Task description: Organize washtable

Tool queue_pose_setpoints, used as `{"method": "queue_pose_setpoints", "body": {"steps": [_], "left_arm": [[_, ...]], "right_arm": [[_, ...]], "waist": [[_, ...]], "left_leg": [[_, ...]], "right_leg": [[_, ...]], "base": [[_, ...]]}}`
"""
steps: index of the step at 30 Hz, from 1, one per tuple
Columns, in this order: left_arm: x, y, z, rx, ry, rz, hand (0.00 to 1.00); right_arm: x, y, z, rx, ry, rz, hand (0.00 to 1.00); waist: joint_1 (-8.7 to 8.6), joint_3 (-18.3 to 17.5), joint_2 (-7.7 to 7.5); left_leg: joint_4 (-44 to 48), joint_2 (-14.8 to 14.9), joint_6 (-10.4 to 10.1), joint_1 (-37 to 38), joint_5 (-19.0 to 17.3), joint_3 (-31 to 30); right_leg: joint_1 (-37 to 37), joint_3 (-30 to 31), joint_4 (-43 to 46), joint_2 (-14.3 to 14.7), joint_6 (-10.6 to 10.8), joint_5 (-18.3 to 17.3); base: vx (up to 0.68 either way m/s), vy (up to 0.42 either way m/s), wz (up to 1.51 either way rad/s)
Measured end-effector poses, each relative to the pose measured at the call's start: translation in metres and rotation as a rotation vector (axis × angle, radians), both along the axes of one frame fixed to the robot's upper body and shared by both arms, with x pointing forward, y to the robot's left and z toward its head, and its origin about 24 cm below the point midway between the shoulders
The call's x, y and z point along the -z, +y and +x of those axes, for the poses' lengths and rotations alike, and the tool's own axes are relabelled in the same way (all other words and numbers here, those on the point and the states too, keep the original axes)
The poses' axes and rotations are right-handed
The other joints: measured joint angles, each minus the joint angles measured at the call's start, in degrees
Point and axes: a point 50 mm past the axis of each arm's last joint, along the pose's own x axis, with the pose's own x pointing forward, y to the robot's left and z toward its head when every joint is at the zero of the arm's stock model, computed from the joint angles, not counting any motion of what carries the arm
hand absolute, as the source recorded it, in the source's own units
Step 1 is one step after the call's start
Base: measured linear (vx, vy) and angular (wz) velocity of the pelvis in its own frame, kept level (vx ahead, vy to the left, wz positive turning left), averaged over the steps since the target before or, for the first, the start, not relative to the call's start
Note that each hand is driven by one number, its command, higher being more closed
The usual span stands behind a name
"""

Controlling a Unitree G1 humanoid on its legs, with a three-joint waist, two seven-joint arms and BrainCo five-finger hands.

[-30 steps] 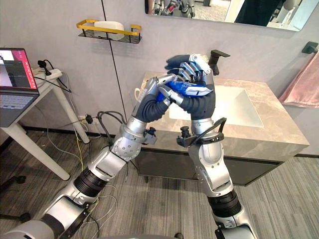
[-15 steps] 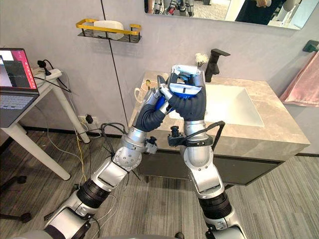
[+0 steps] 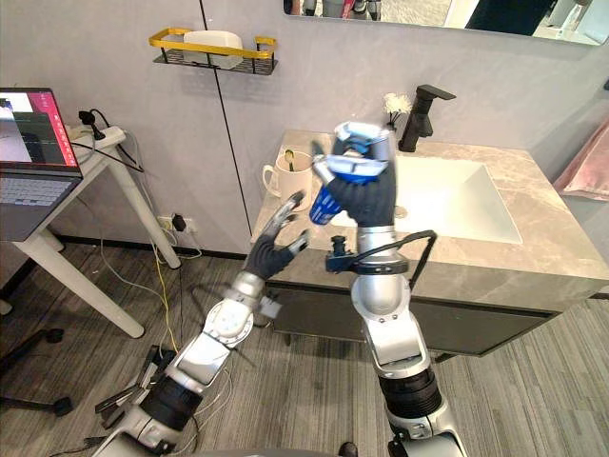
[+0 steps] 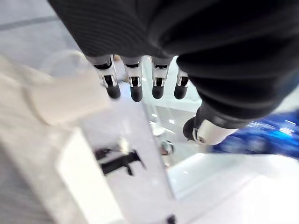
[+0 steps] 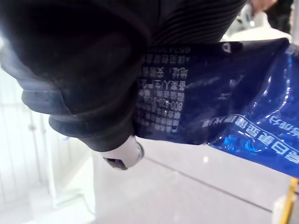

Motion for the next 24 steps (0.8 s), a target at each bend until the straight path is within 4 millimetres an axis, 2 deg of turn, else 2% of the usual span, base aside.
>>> {"method": "queue_pose_setpoints", "body": {"steps": [2, 6, 8, 13, 16, 18, 20, 21, 24], "left_arm": [[-0.001, 0.023, -0.003, -0.079, -0.005, 0.001, 0.0], [-0.02, 0.034, -0.017, -0.117, -0.092, -0.057, 0.0], [-0.016, 0.035, -0.027, -0.115, -0.075, -0.088, 0.0], [0.011, 0.037, -0.047, -0.103, 0.065, -0.106, 0.0], [0.022, 0.039, -0.055, -0.112, 0.117, -0.102, 0.0], [0.03, 0.04, -0.059, -0.113, 0.152, -0.092, 0.0], [0.051, 0.043, -0.065, -0.12, 0.234, -0.065, 0.0], [0.057, 0.045, -0.068, -0.127, 0.261, -0.054, 0.0], [0.094, 0.057, -0.083, -0.179, 0.415, 0.023, 0.0]], "right_arm": [[-0.003, -0.013, 0.0, 0.056, -0.016, 0.01, 1.0], [-0.006, -0.027, -0.001, 0.11, -0.038, -0.004, 1.0], [-0.009, -0.035, -0.002, 0.136, -0.058, -0.008, 1.0], [-0.032, -0.057, -0.004, 0.237, -0.163, -0.027, 1.0], [-0.061, -0.069, 0.002, 0.293, -0.265, -0.04, 1.0], [-0.077, -0.081, 0.009, 0.327, -0.295, -0.04, 1.0], [-0.094, -0.092, 0.019, 0.355, -0.307, -0.022, 1.0], [-0.098, -0.094, 0.021, 0.361, -0.309, -0.016, 1.0], [-0.12, -0.112, 0.027, 0.388, -0.327, 0.049, 1.0]], "waist": [[0.1, 0.01, 0.0], [0.17, 0.07, 0.14], [0.24, 0.06, 0.11], [0.39, 0.12, -0.15], [0.69, 0.39, -0.59], [1.71, 0.64, -1.21], [3.24, 0.69, -1.87], [3.39, 0.71, -2.05], [4.92, 1.41, -3.4]], "left_leg": [[0.01, -0.06, 0.0, 0.12, 0.0, -0.51], [-0.25, -0.78, 0.03, 0.8, 0.01, -1.19], [-1.19, -0.83, 0.3, 1.09, 0.26, -1.3], [-2.27, -0.99, 0.49, 1.0, 1.02, -2.29], [-3.34, -0.94, 0.29, 0.95, 1.94, -3.3], [-3.57, -0.85, 0.23, 0.76, 2.23, -3.78], [-3.7, -0.84, 0.19, 0.47, 2.41, -4.51], [-3.76, -0.85, 0.2, 0.4, 2.46, -4.72], [-4.1, -0.9, 0.1, -0.52, 2.9, -6.43]], "right_leg": [[0.44, -0.67, 0.0, -0.12, 0.08, -0.08], [1.25, -1.45, 0.64, -0.81, 0.55, -0.87], [1.15, -1.62, 0.77, -0.99, 0.59, -0.94], [1.1, -2.76, 0.77, -1.17, 0.83, -1.15], [1.1, -3.59, 0.74, -1.08, 0.85, -1.19], [1.1, -4.23, 0.73, -0.99, 0.85, -1.19], [1.11, -4.74, 0.73, -0.97, 0.85, -1.19], [1.14, -4.92, 0.73, -0.98, 0.85, -1.19], [1.07, -6.44, 0.73, -1.03, 0.88, -1.2]], "base": [[-0.02, -0.001, 0.12], [-0.03, 0.016, 0.12], [-0.02, 0.015, 0.07], [-0.01, -0.002, 0.1], [0.01, -0.017, 0.15], [-0.01, -0.016, 0.17], [-0.01, -0.007, 0.15], [-0.01, -0.007, 0.2], [-0.02, -0.005, 0.28]]}}
